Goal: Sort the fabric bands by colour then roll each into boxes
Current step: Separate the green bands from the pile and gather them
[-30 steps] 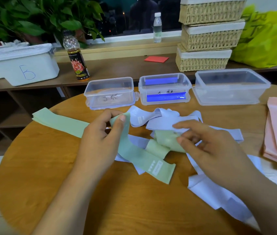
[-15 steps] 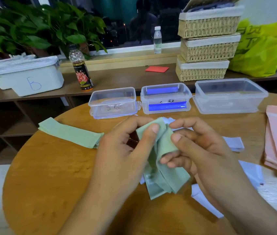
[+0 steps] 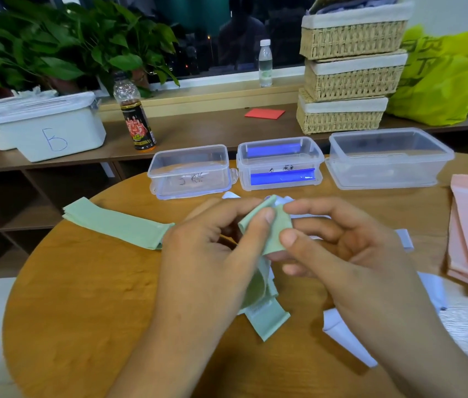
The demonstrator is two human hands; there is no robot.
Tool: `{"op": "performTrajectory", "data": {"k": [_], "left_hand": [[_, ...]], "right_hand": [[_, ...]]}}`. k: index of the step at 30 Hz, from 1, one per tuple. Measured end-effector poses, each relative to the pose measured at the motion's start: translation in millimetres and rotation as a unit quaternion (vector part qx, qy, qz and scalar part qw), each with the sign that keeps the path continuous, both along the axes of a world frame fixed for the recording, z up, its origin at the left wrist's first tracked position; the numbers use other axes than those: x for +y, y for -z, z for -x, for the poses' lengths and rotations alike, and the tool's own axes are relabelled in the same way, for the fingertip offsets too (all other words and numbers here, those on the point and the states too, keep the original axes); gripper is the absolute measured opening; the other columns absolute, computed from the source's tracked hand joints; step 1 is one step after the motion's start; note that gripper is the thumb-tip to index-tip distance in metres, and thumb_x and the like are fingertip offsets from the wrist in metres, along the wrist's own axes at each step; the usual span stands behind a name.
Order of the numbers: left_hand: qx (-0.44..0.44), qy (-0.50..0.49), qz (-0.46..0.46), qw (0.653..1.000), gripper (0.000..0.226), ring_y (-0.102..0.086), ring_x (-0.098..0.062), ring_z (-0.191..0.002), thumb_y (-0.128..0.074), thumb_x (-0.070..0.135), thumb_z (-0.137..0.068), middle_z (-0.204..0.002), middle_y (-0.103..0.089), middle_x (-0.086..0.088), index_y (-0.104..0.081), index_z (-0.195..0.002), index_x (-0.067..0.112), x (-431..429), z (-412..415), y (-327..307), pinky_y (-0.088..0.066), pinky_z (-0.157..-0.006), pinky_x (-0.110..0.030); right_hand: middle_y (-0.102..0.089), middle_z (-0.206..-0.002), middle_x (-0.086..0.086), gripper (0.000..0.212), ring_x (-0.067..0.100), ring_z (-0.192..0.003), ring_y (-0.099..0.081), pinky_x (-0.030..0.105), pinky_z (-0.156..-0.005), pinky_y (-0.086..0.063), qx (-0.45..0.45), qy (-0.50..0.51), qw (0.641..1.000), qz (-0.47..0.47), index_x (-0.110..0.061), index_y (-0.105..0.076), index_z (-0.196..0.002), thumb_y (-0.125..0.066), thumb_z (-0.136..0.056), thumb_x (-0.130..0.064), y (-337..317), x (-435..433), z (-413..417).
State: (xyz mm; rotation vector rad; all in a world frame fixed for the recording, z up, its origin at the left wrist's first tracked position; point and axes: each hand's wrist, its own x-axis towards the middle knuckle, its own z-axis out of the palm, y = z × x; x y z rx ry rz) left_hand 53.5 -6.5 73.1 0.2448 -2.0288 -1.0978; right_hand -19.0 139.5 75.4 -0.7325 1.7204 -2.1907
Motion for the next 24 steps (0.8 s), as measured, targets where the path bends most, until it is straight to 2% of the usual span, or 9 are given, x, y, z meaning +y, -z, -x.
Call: {"op": "performTrajectory", "data": {"k": [2,5,9,11,13,17,19,22,24], "left_hand": [[0.005,-0.023,0.022,0.999,0.014,-0.066,-0.017,-0.083,-0.079,0.028,-0.095,-0.085,-0.071,0.012,-0.083,-0.103,0.039,-3,-1,0,-0.049,-0.071,-0.023],[0.014,-0.035,0.035,0.999,0.015,-0.068,-0.018,-0.085,-0.080,0.027,-0.095,-0.085,-0.071,0.010,-0.084,-0.104,0.038,-2,-3,-1,-0.050,-0.071,-0.024],[-0.004,-0.005,0.036,0.999,0.014,-0.067,-0.014,-0.083,-0.081,0.031,-0.095,-0.086,-0.070,0.010,-0.084,-0.102,0.043,7,-2,-2,-0.046,-0.069,-0.018],[-0.014,0.014,0.027,0.999,0.009,-0.067,-0.015,-0.083,-0.077,0.038,-0.096,-0.086,-0.069,0.009,-0.083,-0.100,0.043,8,-3,-4,-0.045,-0.068,-0.016],[-0.031,0.039,0.019,0.999,0.012,-0.068,-0.018,-0.087,-0.073,0.040,-0.093,-0.088,-0.068,0.007,-0.082,-0.102,0.041,7,-4,-5,-0.050,-0.067,-0.020],[-0.063,0.064,0.020,0.996,0.023,-0.066,-0.022,-0.091,-0.079,0.037,-0.086,-0.093,-0.064,0.006,-0.080,-0.109,0.038,4,-6,-2,-0.059,-0.070,-0.040],[-0.070,0.084,0.029,0.994,0.020,-0.066,-0.023,-0.092,-0.076,0.035,-0.091,-0.094,-0.066,0.006,-0.080,-0.110,0.039,3,-8,-3,-0.058,-0.071,-0.040],[-0.074,0.128,0.040,0.988,0.019,-0.066,-0.027,-0.094,-0.070,0.031,-0.097,-0.097,-0.069,0.004,-0.079,-0.112,0.038,2,-10,-5,-0.057,-0.075,-0.037],[-0.067,0.134,0.017,0.989,0.019,-0.067,-0.027,-0.096,-0.068,0.030,-0.098,-0.099,-0.071,0.004,-0.080,-0.112,0.037,0,-9,-5,-0.056,-0.076,-0.035]], "right_hand": [[-0.081,-0.091,0.006,0.022,0.026,-0.078,-0.081,0.027,-0.067,-0.063,0.008,0.016,1.000,-0.011,-0.021,-0.077,-0.103,-0.079,-0.086,-0.006,0,3,0],[-0.082,-0.088,0.004,0.023,0.024,-0.076,-0.081,0.025,-0.065,-0.062,0.021,0.033,0.999,-0.019,-0.024,-0.078,-0.102,-0.080,-0.086,-0.008,1,6,1],[-0.082,-0.093,-0.001,0.027,0.020,-0.083,-0.081,0.029,-0.071,-0.064,0.057,0.032,0.997,-0.027,-0.030,-0.078,-0.115,-0.072,-0.088,-0.026,3,6,-4],[-0.082,-0.098,-0.003,0.030,0.019,-0.086,-0.080,0.030,-0.074,-0.065,0.078,0.039,0.995,-0.037,-0.036,-0.078,-0.119,-0.063,-0.101,-0.018,6,6,-4],[-0.081,-0.102,-0.009,0.040,0.016,-0.088,-0.080,0.030,-0.076,-0.065,0.095,0.045,0.993,-0.055,-0.039,-0.076,-0.122,-0.058,-0.104,-0.008,7,6,-4],[-0.080,-0.099,-0.016,0.042,0.010,-0.084,-0.079,0.036,-0.071,-0.066,0.164,0.072,0.979,-0.093,-0.045,-0.069,-0.124,-0.067,-0.097,-0.012,10,6,0],[-0.078,-0.098,-0.012,0.043,0.015,-0.078,-0.077,0.042,-0.067,-0.064,0.174,0.090,0.976,-0.098,-0.046,-0.067,-0.122,-0.074,-0.092,-0.016,11,5,3],[-0.068,-0.088,-0.005,0.042,0.020,-0.073,-0.065,0.030,-0.062,-0.054,0.182,0.142,0.968,-0.096,-0.042,-0.068,-0.118,-0.086,-0.083,-0.029,16,3,13],[-0.062,-0.092,-0.007,0.041,0.020,-0.081,-0.061,0.027,-0.069,-0.052,0.189,0.169,0.960,-0.116,-0.044,-0.068,-0.117,-0.087,-0.080,-0.046,19,3,20]]}}
